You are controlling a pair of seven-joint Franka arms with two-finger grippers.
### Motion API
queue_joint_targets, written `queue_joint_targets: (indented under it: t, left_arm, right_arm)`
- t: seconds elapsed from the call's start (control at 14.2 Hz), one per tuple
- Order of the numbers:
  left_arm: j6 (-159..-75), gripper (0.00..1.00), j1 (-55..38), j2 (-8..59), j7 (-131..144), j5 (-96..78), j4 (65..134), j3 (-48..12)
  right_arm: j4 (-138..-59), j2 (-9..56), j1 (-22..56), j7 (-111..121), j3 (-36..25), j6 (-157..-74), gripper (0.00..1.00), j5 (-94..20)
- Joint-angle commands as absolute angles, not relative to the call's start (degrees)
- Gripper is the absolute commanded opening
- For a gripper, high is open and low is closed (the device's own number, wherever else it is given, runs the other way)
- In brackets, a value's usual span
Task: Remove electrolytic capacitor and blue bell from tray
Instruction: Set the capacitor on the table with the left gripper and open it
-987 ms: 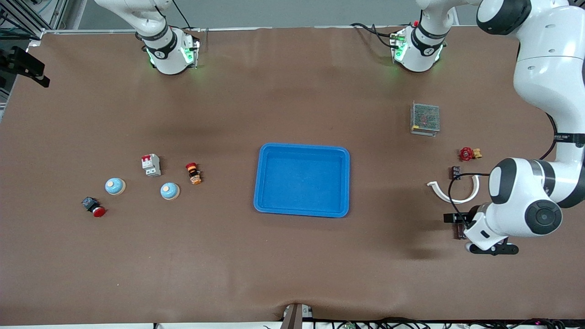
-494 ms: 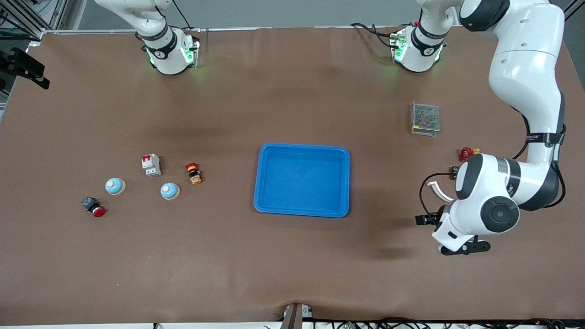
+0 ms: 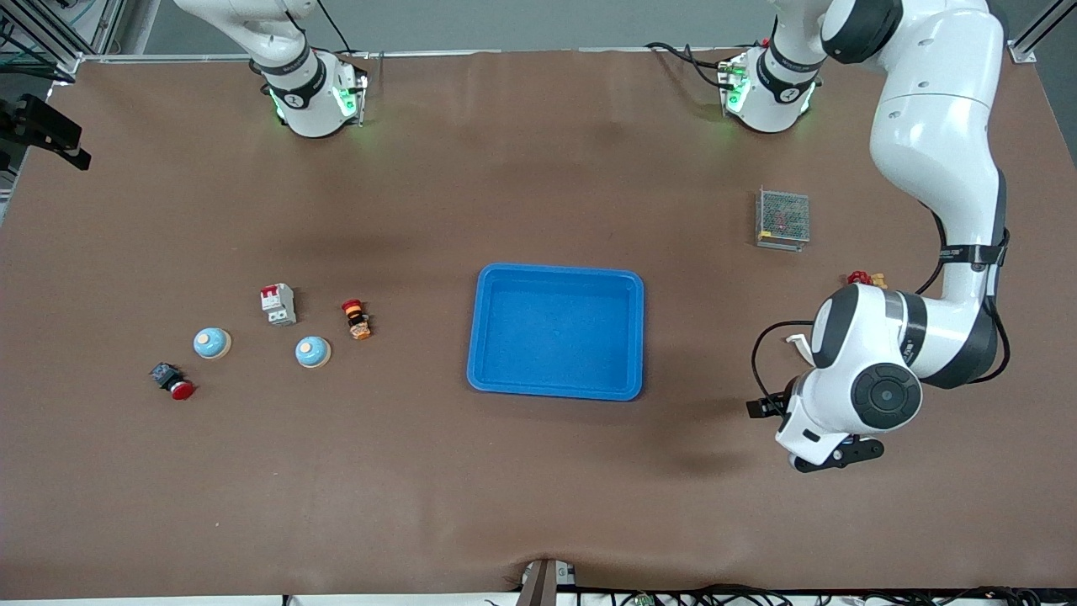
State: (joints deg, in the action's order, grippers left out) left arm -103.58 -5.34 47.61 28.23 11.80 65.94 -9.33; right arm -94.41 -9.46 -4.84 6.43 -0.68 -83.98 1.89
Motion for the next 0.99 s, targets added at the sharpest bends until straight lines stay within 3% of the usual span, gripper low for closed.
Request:
queue_joint_targets:
  t: [0.0,0.42,0.71,0.92]
  left_arm:
    - [-102.13,1.0,-6.07,48.26,27.78,10.2,63.28,-8.09]
    - [-90.64,1.0,-4.75,41.77,20.49,6.07,62.58,-7.21]
    - [-81.75,1.0,-5.62,31.75,11.7,-1.22,62.75,1.83]
    - [-80.51,1.0,-5.71,25.42,11.51,-1.23,63.19,2.46]
  right_arm:
    - [-91.24,-6.69,-5.71,6.06,-0.35,-83.76,1.0,1.76]
    - [-90.0,-6.33,-5.8,6.06,-0.35,-84.2,1.0,1.32]
    - [-89.47,-5.8,-5.71,6.06,-0.35,-85.17,1.0,0.97]
    - [-89.3,-5.63,-5.71,6.06,-0.35,-85.17,1.0,0.97]
